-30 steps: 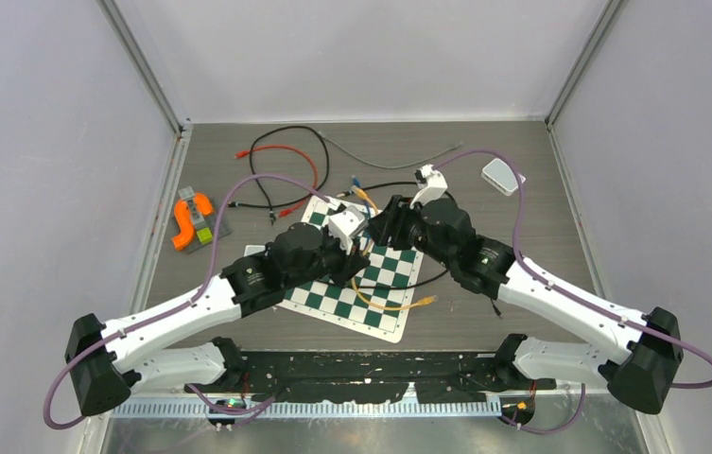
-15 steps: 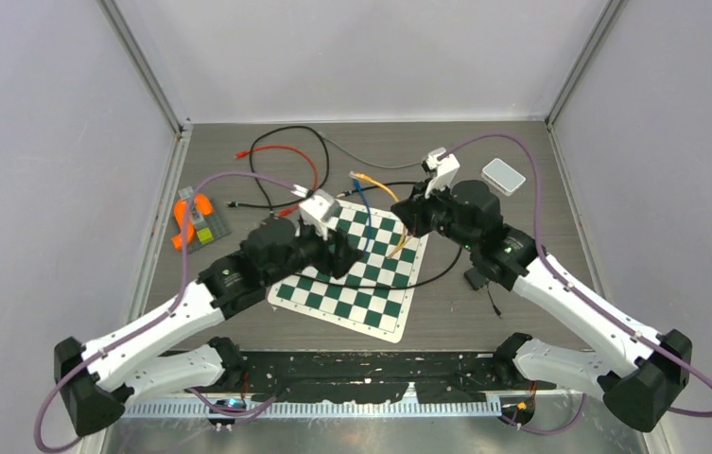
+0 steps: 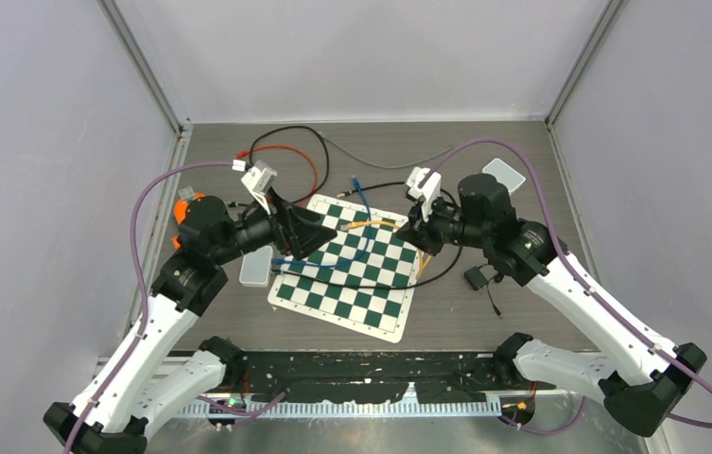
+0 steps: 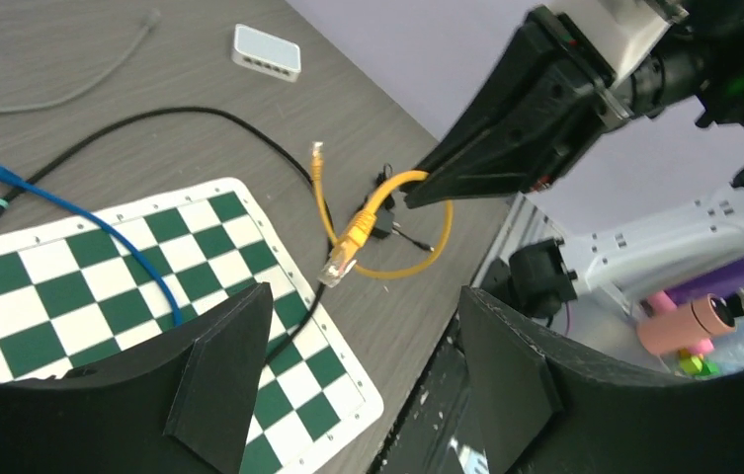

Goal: Insert the plug into the switch port
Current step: Pick up the connector from the center of the board.

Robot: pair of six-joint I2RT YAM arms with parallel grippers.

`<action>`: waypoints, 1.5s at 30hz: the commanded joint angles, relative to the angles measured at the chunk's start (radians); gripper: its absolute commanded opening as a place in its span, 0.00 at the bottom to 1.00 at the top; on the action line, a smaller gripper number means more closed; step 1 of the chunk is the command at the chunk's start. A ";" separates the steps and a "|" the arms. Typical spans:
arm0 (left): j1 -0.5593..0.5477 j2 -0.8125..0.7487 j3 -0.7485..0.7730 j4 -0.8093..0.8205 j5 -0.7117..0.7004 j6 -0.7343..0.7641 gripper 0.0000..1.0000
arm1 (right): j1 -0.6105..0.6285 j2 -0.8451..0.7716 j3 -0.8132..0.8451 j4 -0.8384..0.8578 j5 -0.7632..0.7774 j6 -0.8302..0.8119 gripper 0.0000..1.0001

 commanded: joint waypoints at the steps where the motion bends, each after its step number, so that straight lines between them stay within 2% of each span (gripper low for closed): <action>1: 0.008 -0.012 0.079 -0.082 0.094 0.092 0.72 | -0.002 0.006 0.047 -0.067 -0.054 -0.032 0.05; 5: 0.010 0.016 0.089 -0.057 0.146 -0.023 0.69 | -0.002 -0.075 -0.065 0.087 -0.002 -0.068 0.05; 11: 0.010 0.060 0.065 0.033 0.240 -0.102 0.68 | -0.001 -0.221 -0.216 0.318 -0.024 -0.160 0.05; 16: 0.010 0.113 0.046 0.186 0.330 -0.238 0.64 | 0.001 -0.292 -0.316 0.461 -0.001 -0.171 0.05; 24: 0.010 0.187 0.023 0.335 0.407 -0.342 0.60 | 0.001 -0.304 -0.326 0.465 0.004 -0.179 0.05; 33: 0.010 0.210 0.010 0.317 0.401 -0.337 0.54 | 0.003 -0.291 -0.327 0.478 0.008 -0.152 0.05; 36: 0.010 0.216 0.017 0.290 0.397 -0.327 0.49 | 0.006 -0.279 -0.327 0.478 0.013 -0.142 0.05; 45: 0.010 0.236 0.045 0.235 0.383 -0.258 0.45 | 0.008 -0.205 -0.251 0.356 -0.033 -0.083 0.05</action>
